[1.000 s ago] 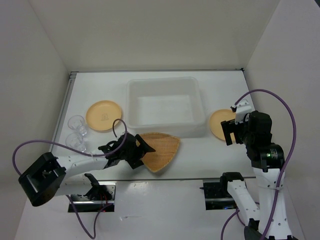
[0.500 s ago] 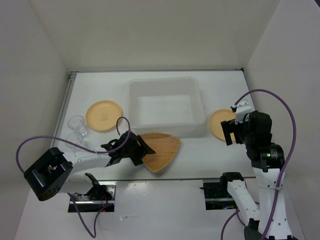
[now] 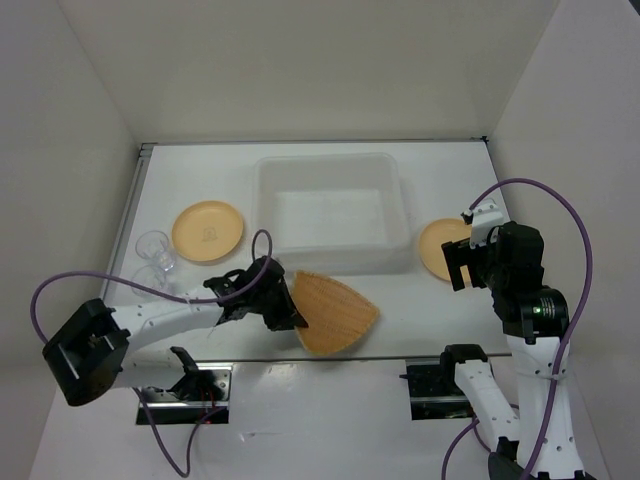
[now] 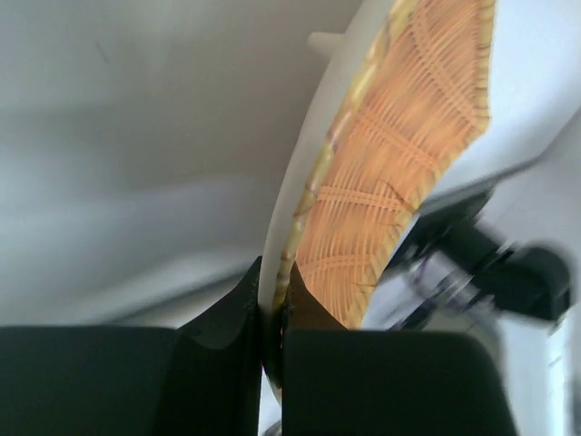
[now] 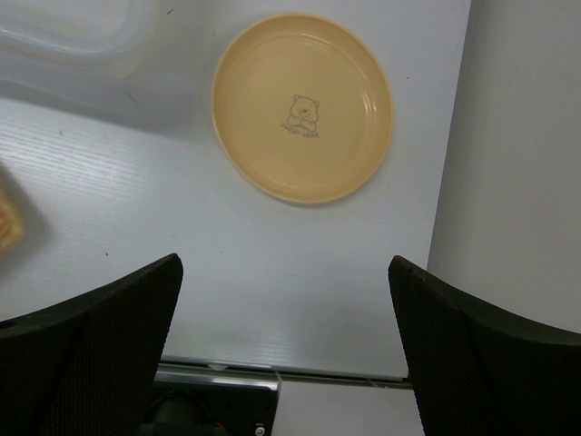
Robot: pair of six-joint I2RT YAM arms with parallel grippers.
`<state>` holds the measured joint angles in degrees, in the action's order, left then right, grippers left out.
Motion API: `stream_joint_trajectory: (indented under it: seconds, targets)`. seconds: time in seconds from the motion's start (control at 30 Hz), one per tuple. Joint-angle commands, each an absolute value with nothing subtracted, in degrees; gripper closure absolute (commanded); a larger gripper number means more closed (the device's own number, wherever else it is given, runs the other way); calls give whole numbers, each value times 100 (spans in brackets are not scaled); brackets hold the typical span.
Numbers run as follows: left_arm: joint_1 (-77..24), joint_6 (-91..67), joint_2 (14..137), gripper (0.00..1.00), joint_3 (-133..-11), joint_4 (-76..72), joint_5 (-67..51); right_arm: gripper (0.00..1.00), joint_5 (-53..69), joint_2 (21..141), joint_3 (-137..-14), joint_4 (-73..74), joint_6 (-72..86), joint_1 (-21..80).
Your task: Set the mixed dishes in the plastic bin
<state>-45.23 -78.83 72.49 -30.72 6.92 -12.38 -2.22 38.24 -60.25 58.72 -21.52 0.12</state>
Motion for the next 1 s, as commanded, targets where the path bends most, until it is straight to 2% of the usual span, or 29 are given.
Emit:
stream_joint_trajectory:
  seconds: [0.0,0.13,0.3,0.37,0.4,0.6,0.73,0.97]
  targets:
    - [-4729,-6716,6681,100,-4023,2886,-1765,2,-264,3841,-5977,5669,-2127,-9]
    - [-4729,-6679,5786,100,-4938,3305,-2687,2,-325,3788,-5977,5669,-2074,-9]
    - [-4379,-6732,6116,100,-6475,2796,-2655,2,-325,3735,-5924,5669,-2074,-62]
    - [-4062,-6811,6546,100,-6977,2411,-2366,2,-325,3735,-5924,5669,-2074,-114]
    - [-3721,-7012,6861,100,-7039,2269,-2234,2,-325,3735,-5924,5669,-2074,-166]
    - [-3182,-7909,8505,100,-7108,423,-985,2,-378,3683,-5924,5616,-2074,-167]
    - [-3182,-8156,9928,100,-8058,422,-600,2,-378,3612,-5924,5616,-2021,-167]
    - [-3243,-8411,10748,100,-8745,774,185,2,-431,3507,-5924,5616,-2021,-167]
